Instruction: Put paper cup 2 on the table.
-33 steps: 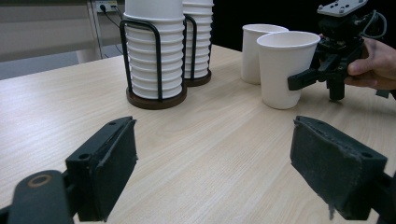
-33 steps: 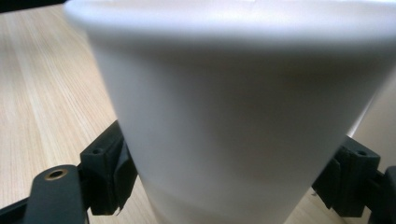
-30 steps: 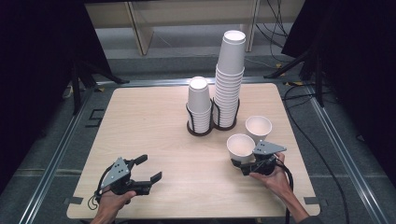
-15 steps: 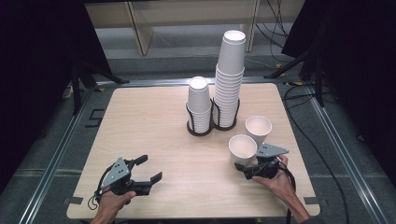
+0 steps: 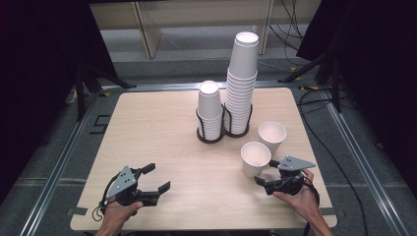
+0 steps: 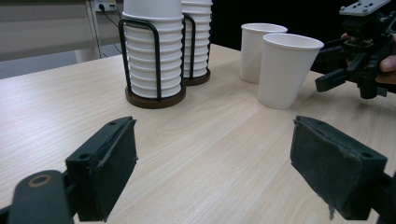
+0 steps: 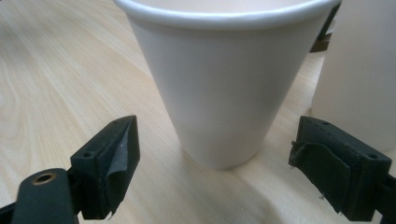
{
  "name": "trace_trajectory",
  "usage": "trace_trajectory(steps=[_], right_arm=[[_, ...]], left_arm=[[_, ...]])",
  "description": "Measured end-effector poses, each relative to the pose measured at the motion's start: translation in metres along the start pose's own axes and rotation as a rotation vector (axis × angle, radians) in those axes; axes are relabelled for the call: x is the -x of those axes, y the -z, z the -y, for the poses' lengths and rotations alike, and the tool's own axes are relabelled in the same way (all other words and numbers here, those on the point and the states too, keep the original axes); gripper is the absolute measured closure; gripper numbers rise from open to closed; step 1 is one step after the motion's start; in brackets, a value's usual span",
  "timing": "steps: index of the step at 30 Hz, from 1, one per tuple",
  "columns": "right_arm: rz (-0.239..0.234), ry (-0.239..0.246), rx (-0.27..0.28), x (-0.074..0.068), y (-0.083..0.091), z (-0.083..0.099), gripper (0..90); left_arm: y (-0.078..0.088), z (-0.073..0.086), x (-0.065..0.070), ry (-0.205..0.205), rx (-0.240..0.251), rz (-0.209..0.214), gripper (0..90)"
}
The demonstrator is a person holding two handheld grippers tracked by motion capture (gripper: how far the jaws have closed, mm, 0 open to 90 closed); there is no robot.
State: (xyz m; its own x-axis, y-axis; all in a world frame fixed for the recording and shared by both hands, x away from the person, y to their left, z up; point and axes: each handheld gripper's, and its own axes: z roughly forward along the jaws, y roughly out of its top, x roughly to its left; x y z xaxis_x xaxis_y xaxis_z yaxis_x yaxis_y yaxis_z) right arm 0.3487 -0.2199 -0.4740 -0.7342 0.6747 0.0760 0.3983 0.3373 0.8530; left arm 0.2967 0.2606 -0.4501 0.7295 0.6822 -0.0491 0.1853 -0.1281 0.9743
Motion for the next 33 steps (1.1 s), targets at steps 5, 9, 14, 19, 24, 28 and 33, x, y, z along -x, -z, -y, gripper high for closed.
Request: trace_trajectory(steps=[5, 9, 14, 19, 24, 28, 33], right_arm=[[0.017, -0.004, 0.010, -0.001, 0.010, 0.004, 15.4], [0.010, -0.064, 0.030, -0.007, 0.019, 0.004, 15.4], [0.034, -0.038, 0.036, -0.007, 0.025, 0.007, 15.4], [0.051, -0.048, 0.034, -0.009, 0.032, 0.009, 15.5], [0.063, -0.079, 0.047, -0.014, 0.038, 0.010, 15.5], [0.064, -0.060, 0.052, -0.016, 0.041, 0.009, 15.5], [0.064, -0.066, 0.060, -0.020, 0.043, 0.010, 15.5]], left_arm=[[0.000, 0.000, 0.000, -0.002, -0.001, -0.002, 14.4], [-0.001, 0.001, 0.000, 0.008, 0.005, -0.003, 14.4], [-0.001, 0.001, -0.002, -0.009, -0.011, -0.015, 14.4], [-0.001, 0.002, -0.003, -0.009, -0.022, -0.027, 14.4], [-0.001, 0.002, -0.004, -0.007, -0.025, -0.035, 14.4], [0.000, 0.002, -0.005, -0.015, -0.029, -0.039, 14.4], [-0.002, 0.003, -0.004, -0.003, -0.010, -0.030, 14.4]])
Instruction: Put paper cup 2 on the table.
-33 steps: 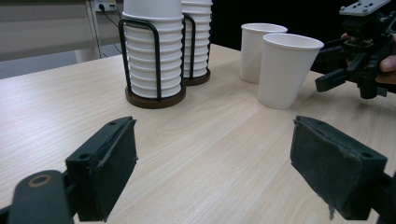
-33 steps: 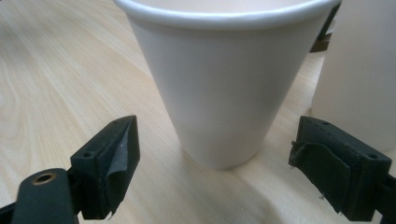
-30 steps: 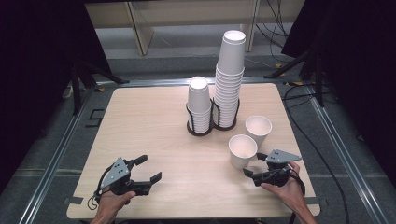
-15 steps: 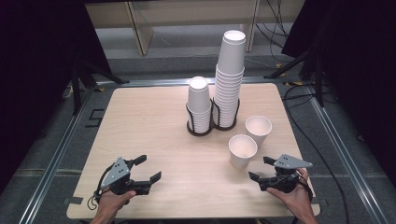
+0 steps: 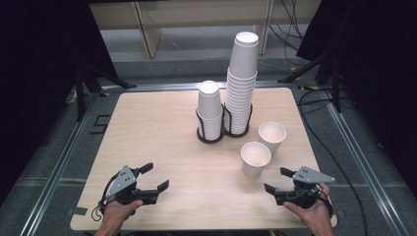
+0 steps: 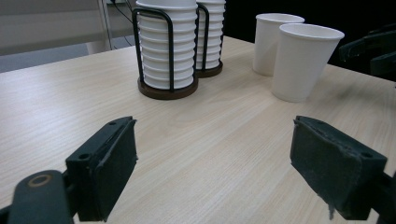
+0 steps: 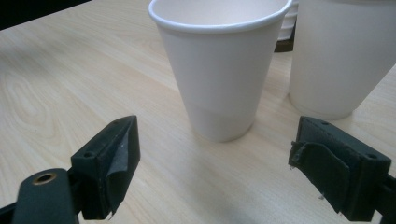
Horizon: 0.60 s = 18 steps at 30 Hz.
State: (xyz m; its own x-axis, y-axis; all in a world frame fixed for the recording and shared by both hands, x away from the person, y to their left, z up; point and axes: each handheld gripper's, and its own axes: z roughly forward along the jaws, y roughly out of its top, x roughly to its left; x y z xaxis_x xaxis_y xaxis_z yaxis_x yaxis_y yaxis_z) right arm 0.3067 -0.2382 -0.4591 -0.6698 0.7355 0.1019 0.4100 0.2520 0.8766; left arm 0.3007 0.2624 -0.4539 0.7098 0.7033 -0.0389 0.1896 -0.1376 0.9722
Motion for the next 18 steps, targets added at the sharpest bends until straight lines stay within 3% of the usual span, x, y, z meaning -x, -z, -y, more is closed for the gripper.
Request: trace_trajectory(steps=[4, 6, 8, 9, 10, 11, 12, 16, 17, 18], right_arm=[[-0.009, -0.021, 0.001, -0.0031, 0.0021, 0.0009, 15.5], [0.007, 0.005, -0.002, -0.0024, 0.0033, 0.0013, 15.5], [0.000, -0.014, -0.006, -0.0044, 0.0036, 0.0022, 15.4], [0.005, 0.000, 0.000, -0.0038, 0.0038, 0.0023, 15.4], [-0.006, -0.041, -0.010, -0.0068, 0.0041, 0.0029, 15.4], [0.002, 0.001, -0.004, -0.0040, 0.0044, 0.0026, 15.4], [0.006, 0.008, -0.001, -0.0037, 0.0045, 0.0027, 15.4], [0.016, 0.000, -0.001, -0.0048, 0.0051, 0.0034, 15.4], [0.014, -0.037, -0.013, -0.0077, 0.0061, 0.0037, 15.4], [0.019, -0.015, -0.005, -0.0064, 0.0058, 0.0037, 15.4]], left_arm=[[0.0000, 0.0001, -0.0003, -0.004, 0.000, -0.002, 14.4], [0.0000, 0.0001, -0.0005, -0.006, 0.001, -0.004, 14.4], [0.0001, 0.0001, -0.0004, -0.006, 0.001, -0.004, 14.4], [-0.0001, 0.0001, -0.0006, -0.008, 0.001, -0.004, 14.4], [-0.0005, 0.0005, -0.0001, 0.000, 0.003, -0.003, 14.4], [-0.0004, 0.0006, -0.0001, 0.000, 0.000, -0.005, 14.4], [-0.0005, 0.0006, -0.0001, -0.001, 0.000, -0.006, 14.4], [-0.0003, 0.0006, -0.0003, -0.001, 0.002, -0.008, 14.5], [-0.0004, 0.0005, -0.0002, -0.002, 0.003, -0.008, 14.4], [-0.0002, 0.0000, -0.0007, -0.014, 0.002, -0.008, 14.5]])
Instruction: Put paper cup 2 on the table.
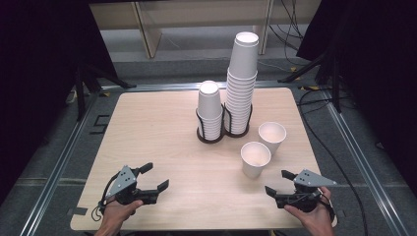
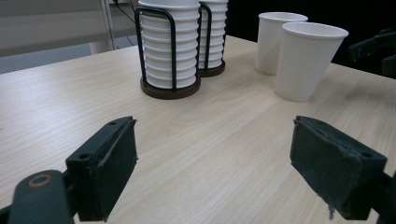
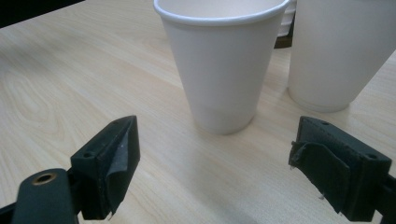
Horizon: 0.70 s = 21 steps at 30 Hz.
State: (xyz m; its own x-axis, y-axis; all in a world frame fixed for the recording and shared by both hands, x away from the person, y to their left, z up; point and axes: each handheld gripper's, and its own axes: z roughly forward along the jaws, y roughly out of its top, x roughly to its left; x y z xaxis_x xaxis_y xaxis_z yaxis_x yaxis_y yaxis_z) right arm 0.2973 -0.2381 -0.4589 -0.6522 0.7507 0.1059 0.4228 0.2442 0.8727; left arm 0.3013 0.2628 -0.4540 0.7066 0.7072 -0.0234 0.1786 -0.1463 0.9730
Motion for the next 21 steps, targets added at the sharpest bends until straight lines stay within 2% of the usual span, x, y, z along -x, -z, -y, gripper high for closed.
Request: trace_trajectory(steps=[2, 3, 4, 10, 13, 17, 21], right_arm=[[0.005, 0.027, 0.012, 0.0011, -0.0007, 0.0003, 15.4], [-0.007, 0.003, -0.011, -0.0006, 0.0001, 0.0005, 15.4], [0.006, 0.018, -0.002, -0.0002, 0.0002, 0.0005, 15.4], [0.008, 0.009, -0.009, -0.0010, 0.0005, 0.0017, 15.4], [0.008, 0.011, -0.006, -0.0007, 0.0004, 0.0022, 15.4], [0.007, 0.006, -0.006, 0.0002, 0.0002, 0.0031, 15.4], [0.025, 0.005, -0.015, 0.0020, -0.0003, 0.0042, 15.4]], left_arm=[[-0.0001, 0.0001, 0.0004, 0.003, 0.000, 0.001, 14.5], [-0.0002, 0.0001, 0.0004, 0.003, 0.000, 0.002, 14.5], [-0.0002, 0.0001, 0.0006, 0.003, 0.000, 0.002, 14.5], [-0.0003, 0.0006, 0.0011, 0.012, -0.001, 0.001, 14.5], [-0.0004, 0.0002, 0.0004, -0.002, -0.001, -0.001, 14.5], [-0.0008, 0.0003, 0.0011, 0.003, 0.002, 0.000, 14.5], [-0.0006, 0.0005, 0.0010, 0.007, 0.002, 0.001, 14.5]])
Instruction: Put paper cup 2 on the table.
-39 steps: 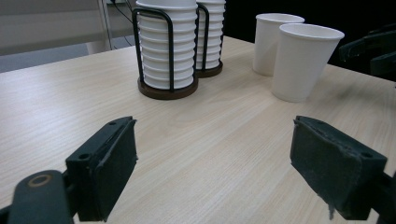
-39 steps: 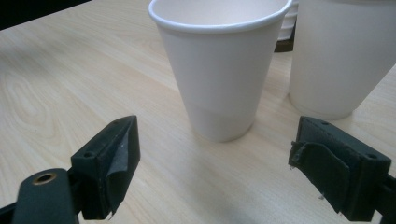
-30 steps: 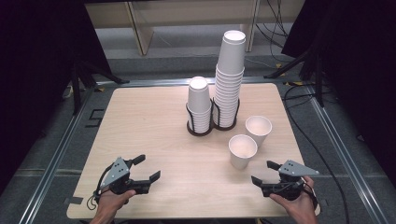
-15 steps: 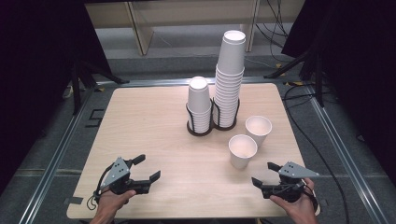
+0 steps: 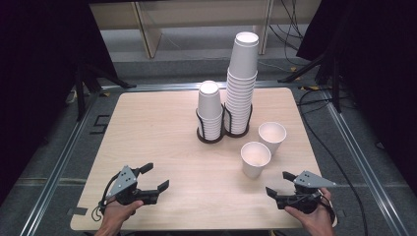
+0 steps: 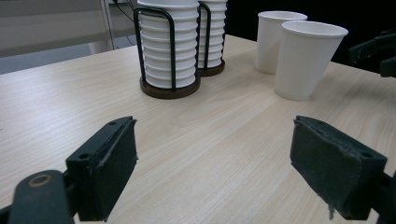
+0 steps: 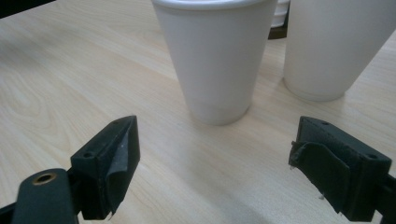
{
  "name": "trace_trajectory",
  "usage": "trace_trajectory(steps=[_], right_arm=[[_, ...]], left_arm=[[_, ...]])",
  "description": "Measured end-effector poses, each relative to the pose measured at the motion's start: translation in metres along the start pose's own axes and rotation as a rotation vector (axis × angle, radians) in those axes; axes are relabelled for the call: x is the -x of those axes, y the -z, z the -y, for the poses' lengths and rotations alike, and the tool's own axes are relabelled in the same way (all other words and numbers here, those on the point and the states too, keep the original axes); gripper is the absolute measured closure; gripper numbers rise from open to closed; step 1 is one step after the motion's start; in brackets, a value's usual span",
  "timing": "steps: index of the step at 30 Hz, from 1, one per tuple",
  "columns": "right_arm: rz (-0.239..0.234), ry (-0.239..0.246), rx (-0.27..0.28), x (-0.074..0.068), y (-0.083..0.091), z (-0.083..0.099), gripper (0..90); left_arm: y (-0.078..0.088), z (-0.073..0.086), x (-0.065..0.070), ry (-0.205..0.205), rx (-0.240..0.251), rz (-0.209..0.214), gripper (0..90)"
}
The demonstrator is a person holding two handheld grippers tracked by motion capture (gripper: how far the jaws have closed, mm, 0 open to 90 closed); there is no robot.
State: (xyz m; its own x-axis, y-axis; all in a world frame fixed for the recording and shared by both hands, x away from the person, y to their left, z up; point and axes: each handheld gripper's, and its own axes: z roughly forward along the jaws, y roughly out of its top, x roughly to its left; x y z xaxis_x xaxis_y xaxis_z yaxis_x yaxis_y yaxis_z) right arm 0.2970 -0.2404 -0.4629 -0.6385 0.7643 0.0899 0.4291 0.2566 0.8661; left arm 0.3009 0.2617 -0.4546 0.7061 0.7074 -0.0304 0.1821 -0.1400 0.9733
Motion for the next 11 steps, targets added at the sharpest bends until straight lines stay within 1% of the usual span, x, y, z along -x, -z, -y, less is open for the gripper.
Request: trace_trajectory(steps=[1, 2, 3, 6, 7, 8, 9, 10, 11], right_arm=[[-0.004, -0.004, 0.000, 0.0002, -0.0003, 0.0002, 15.4], [-0.006, -0.004, -0.001, 0.0001, -0.0002, 0.0002, 15.4], [-0.002, -0.002, -0.003, 0.0002, -0.0005, 0.0004, 15.4], [-0.007, -0.005, -0.007, 0.0001, -0.0014, 0.0009, 15.4], [-0.006, -0.004, -0.013, 0.0003, -0.0017, 0.0012, 15.4], [-0.011, -0.015, -0.015, -0.0001, -0.0020, 0.0015, 15.4], [-0.003, -0.005, -0.011, 0.0008, -0.0020, 0.0015, 15.4], [-0.001, -0.005, -0.014, 0.0012, -0.0021, 0.0018, 15.4], [-0.010, -0.038, -0.025, -0.0001, -0.0020, 0.0022, 15.4]], left_arm=[[0.0001, 0.0001, 0.0002, 0.003, -0.001, -0.001, 14.5], [0.0002, -0.0003, -0.0005, -0.009, -0.003, -0.002, 14.5], [0.0002, -0.0004, -0.0005, -0.011, -0.004, -0.003, 14.5], [-0.0001, -0.0001, -0.0003, -0.011, -0.007, -0.004, 14.5], [-0.0003, 0.0001, 0.0001, -0.003, -0.011, -0.005, 14.5], [0.0012, -0.0005, -0.0003, -0.015, -0.035, -0.014, 14.5], [-0.0006, 0.0001, -0.0007, -0.015, -0.017, -0.008, 14.5], [-0.0011, 0.0007, -0.0004, -0.005, -0.014, -0.006, 14.5], [0.0001, 0.0001, -0.0004, -0.013, -0.031, -0.017, 14.6]])
